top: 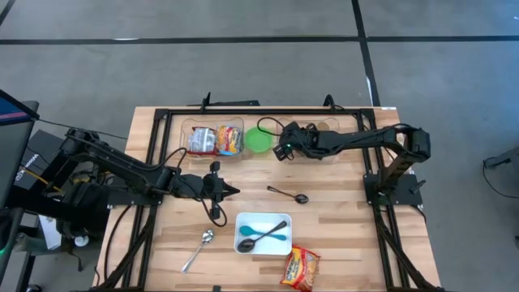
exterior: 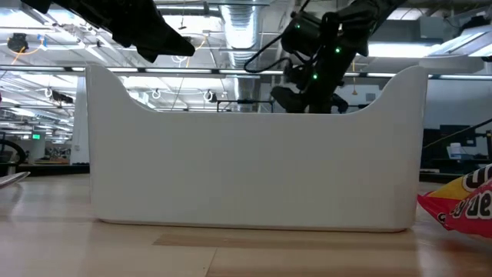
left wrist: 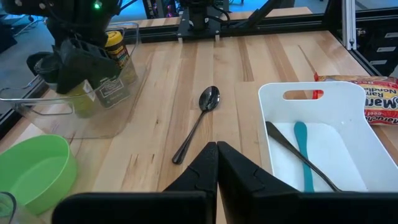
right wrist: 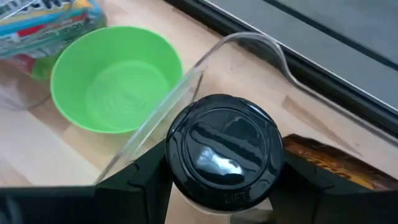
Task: Pick & Place Food Item
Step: Put the black seasoning into the right transparent bin
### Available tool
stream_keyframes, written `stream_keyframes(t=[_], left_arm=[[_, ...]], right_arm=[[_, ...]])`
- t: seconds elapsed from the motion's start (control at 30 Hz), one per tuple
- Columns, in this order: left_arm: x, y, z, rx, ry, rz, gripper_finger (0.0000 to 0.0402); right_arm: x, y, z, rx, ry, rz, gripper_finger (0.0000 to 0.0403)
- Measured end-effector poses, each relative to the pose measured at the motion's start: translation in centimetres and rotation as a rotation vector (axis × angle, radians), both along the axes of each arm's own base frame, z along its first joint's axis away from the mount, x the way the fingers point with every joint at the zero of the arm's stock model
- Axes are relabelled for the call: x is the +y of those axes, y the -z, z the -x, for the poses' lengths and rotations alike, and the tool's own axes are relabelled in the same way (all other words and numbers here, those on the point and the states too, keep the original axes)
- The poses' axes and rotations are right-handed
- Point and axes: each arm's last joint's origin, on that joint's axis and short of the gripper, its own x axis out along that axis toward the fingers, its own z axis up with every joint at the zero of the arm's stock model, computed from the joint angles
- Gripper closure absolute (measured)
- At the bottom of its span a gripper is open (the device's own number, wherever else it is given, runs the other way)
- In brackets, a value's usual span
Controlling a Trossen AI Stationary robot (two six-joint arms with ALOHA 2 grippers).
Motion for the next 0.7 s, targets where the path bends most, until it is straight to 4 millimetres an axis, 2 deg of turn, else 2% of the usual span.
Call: stream_keyframes(t=[0.33, 0.7], left_arm=[[0.0, 0.0, 0.0, 0.000, 0.000, 0.000, 0.0398], [0.0, 0.0, 0.0, 0.000, 0.000, 0.000, 0.0398]], right_arm=[[0.0, 1.7, 0.6, -0.020, -0.009, -0.015, 0.0200], [0.0, 1.8, 0.7, -0.021, -0.009, -0.015, 0.0199]])
